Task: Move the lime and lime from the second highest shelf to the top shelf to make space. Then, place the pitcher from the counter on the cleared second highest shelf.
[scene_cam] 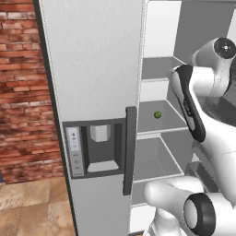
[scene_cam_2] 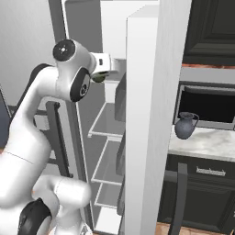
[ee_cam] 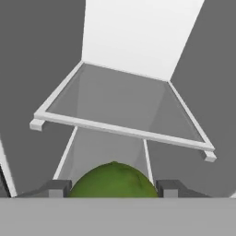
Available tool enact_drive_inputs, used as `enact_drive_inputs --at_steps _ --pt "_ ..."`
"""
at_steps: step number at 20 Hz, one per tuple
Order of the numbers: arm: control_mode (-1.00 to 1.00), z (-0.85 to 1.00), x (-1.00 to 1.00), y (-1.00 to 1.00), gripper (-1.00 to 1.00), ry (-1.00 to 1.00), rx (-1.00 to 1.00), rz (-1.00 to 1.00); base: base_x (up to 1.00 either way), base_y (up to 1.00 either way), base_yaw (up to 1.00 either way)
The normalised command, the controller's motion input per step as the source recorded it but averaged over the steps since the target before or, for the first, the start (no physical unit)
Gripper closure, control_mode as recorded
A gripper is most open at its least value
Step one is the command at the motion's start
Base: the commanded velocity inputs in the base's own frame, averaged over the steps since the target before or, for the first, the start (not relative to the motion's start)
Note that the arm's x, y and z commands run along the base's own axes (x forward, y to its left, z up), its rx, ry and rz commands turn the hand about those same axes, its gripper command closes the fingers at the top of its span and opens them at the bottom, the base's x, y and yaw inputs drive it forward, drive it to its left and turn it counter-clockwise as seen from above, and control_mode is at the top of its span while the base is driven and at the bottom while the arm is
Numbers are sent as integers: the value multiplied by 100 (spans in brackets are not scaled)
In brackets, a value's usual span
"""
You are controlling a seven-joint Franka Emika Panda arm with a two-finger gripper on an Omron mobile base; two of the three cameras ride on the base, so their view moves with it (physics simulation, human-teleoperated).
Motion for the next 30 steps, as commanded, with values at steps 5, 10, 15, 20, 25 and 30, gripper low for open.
enact_drive_inputs --at_steps 5,10,15,20,25,30 --pt "-100 -1 94 -24 100 0 8 1 0 0 0" --pt "-100 -36 87 -31 100 0 7 5 0 0 0" --pt "-100 -42 89 -14 100 0 2 3 0 0 0" --pt "-100 -29 99 0 100 1 0 0 0 0 0" --pt "-100 -25 100 -4 100 2 1 1 0 0 0" --pt "-100 -2 100 -31 100 0 11 6 0 0 0"
